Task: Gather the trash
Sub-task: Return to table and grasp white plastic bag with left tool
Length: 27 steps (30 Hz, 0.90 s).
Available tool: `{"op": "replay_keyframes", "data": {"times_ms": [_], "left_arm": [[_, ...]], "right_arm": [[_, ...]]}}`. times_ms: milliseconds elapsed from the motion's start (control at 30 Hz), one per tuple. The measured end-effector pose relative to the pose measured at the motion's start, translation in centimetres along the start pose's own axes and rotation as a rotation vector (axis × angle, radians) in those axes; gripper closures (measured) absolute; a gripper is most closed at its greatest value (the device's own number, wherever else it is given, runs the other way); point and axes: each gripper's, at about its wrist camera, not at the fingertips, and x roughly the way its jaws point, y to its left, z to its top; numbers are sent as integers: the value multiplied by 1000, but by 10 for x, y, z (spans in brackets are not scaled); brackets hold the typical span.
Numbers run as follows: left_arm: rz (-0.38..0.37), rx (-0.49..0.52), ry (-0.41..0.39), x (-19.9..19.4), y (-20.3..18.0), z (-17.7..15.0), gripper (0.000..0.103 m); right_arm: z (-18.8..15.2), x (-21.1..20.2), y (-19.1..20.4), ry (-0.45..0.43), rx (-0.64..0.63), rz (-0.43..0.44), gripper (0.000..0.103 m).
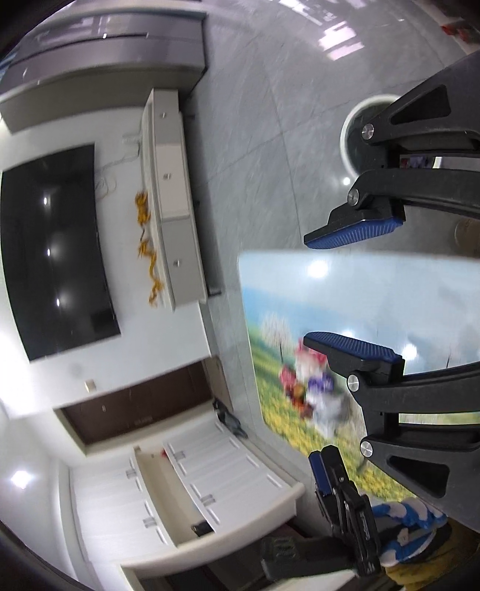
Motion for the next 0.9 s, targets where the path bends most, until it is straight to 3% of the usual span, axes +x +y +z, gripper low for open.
{"op": "replay_keyframes", "data": {"times_ms": [200,367,567,733,900], "left_arm": [[129,-87,5,-8,94,-13,49],[205,-180,74,21,164,-21,49],[217,-201,154,69,198,-24,49],[198,-198,172,91,206,-18,51],[211,-168,204,106,207,-15,60]], "right_arm": [[3,49,34,81,-58,42,54],[0,116,47,183,-69,60,53],[-5,194,58,291,-76,80,53],[-4,246,67,342,-55,112,53],[-4,286,72,381,-30,119,53]]}}
